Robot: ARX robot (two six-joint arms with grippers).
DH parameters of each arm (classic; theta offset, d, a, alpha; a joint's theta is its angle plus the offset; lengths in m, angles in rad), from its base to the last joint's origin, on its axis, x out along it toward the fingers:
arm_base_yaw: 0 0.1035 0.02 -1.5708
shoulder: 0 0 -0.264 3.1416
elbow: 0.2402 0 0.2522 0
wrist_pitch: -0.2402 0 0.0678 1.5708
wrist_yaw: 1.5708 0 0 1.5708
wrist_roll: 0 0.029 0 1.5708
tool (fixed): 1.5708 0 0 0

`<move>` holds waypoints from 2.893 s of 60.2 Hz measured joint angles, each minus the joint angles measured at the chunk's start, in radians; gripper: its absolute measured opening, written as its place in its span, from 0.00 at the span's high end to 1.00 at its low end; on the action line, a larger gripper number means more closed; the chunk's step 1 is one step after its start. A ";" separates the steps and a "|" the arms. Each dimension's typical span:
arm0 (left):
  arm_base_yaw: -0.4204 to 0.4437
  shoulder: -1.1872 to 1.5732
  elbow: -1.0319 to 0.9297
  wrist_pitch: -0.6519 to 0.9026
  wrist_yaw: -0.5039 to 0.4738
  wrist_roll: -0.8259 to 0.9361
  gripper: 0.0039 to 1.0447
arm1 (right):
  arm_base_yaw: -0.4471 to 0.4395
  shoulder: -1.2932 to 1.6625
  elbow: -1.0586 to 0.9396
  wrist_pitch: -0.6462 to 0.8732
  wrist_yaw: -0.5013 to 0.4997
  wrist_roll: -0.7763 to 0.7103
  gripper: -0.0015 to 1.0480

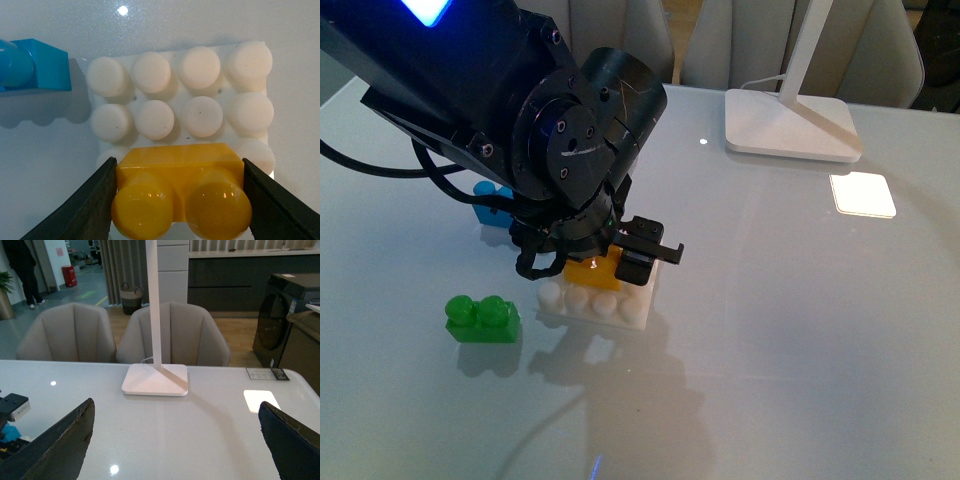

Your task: Insert yellow block into base center

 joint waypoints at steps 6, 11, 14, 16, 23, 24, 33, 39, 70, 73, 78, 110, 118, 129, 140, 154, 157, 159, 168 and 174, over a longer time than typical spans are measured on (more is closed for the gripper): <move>-0.005 0.015 0.011 -0.004 -0.008 -0.001 0.41 | 0.000 0.000 0.000 0.000 0.000 0.000 0.08; -0.006 0.026 0.019 -0.007 -0.016 -0.005 0.41 | 0.000 0.000 0.000 0.000 0.000 0.000 0.08; -0.007 0.029 0.021 -0.007 -0.019 -0.007 0.41 | 0.000 0.000 0.000 0.000 0.000 0.000 0.08; -0.008 0.031 0.022 -0.008 -0.020 -0.008 0.41 | 0.000 0.000 0.000 0.000 0.000 0.000 0.08; -0.008 0.037 0.027 -0.010 -0.022 -0.012 0.41 | 0.000 0.000 0.000 0.000 0.000 0.000 0.08; -0.008 0.037 0.028 -0.010 -0.023 -0.012 0.41 | 0.000 0.000 0.000 0.000 0.000 0.000 0.08; -0.010 0.044 0.033 -0.009 -0.026 -0.015 0.41 | 0.000 0.000 0.000 0.000 0.000 0.000 0.08; -0.010 0.048 0.035 -0.008 -0.027 -0.021 0.41 | 0.000 0.000 0.000 0.000 0.000 0.000 0.08; -0.016 0.071 0.042 0.020 -0.039 -0.065 0.41 | 0.000 0.000 0.000 0.000 0.000 0.000 0.08; -0.016 0.071 0.042 0.021 -0.039 -0.068 0.41 | 0.000 0.000 0.000 0.000 0.000 0.000 0.08; -0.016 0.071 0.041 0.024 -0.041 -0.069 0.41 | 0.000 0.000 0.000 0.000 0.000 0.000 0.08; -0.009 0.054 0.017 0.033 -0.038 -0.058 0.41 | 0.000 0.000 0.000 0.000 0.000 0.000 0.08; -0.006 0.048 0.009 0.031 -0.037 -0.055 0.41 | 0.000 0.000 0.000 0.000 0.000 0.000 0.08; -0.004 0.040 0.005 0.020 -0.037 -0.055 0.41 | 0.000 0.000 0.000 0.000 0.000 0.000 0.08; -0.003 0.022 0.004 0.013 -0.036 -0.056 0.17 | 0.000 0.000 0.000 0.000 0.000 0.000 0.08; -0.006 -0.014 0.004 0.010 -0.037 -0.056 0.07 | 0.000 0.000 0.000 0.000 0.000 0.000 0.08; -0.006 -0.019 0.004 0.008 -0.037 -0.056 0.07 | 0.000 0.000 0.000 0.000 0.000 0.000 0.08; -0.006 -0.025 0.004 0.006 -0.037 -0.056 0.07 | 0.000 0.000 0.000 0.000 0.000 0.000 0.08; -0.004 -0.090 -0.008 0.000 -0.051 -0.053 0.07 | 0.000 0.000 0.000 0.000 0.000 0.000 0.08; 0.006 -0.153 -0.029 0.000 -0.065 -0.039 0.07 | 0.000 0.000 0.000 0.000 0.000 0.000 0.08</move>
